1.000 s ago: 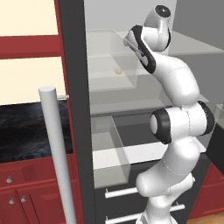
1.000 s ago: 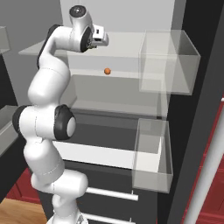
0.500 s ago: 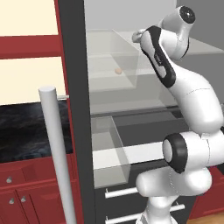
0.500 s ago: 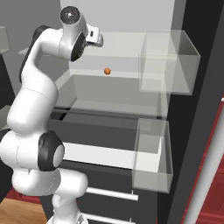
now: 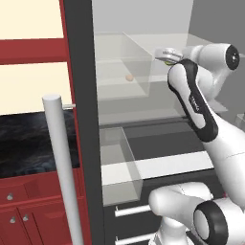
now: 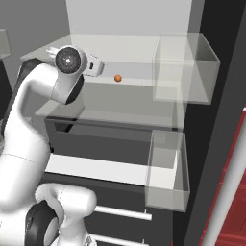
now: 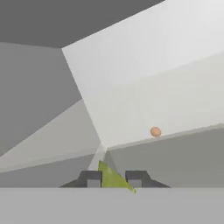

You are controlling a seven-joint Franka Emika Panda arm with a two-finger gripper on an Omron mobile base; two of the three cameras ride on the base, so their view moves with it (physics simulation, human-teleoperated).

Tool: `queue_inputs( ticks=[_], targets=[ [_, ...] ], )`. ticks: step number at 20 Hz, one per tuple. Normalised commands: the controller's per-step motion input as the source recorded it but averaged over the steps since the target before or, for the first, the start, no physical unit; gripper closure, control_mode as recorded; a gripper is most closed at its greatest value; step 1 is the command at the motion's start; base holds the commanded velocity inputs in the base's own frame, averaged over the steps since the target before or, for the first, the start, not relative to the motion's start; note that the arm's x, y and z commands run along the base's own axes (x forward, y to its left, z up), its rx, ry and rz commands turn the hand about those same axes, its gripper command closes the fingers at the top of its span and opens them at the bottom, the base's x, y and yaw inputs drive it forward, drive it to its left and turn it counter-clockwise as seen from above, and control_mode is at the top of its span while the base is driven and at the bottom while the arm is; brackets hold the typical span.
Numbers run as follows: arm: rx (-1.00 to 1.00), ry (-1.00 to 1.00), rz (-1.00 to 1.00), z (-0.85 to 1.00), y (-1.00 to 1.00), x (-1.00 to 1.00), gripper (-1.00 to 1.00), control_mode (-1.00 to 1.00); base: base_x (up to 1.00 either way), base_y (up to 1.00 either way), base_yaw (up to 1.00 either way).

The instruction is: Take the lemon wedge from the fridge and place it on the plate with fish on the dining counter.

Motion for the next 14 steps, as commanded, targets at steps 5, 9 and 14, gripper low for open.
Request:
queue_inputs(
  ticks=[5, 9, 14],
  targets=[
    [0.0, -0.11, -0.01, -0.75, -0.23, -1.0, 1.0, -1.0, 0.0, 0.0, 0.0],
    [0.0, -0.45, 0.0, -0.15, 0.0, -0.49, 1.0, -1.0, 0.0, 0.0, 0.0],
    [0.0, -0.03, 0.0, 0.0, 0.0, -0.01, 1.0, -1.0, 0.0, 0.0, 0.0]
  ],
)
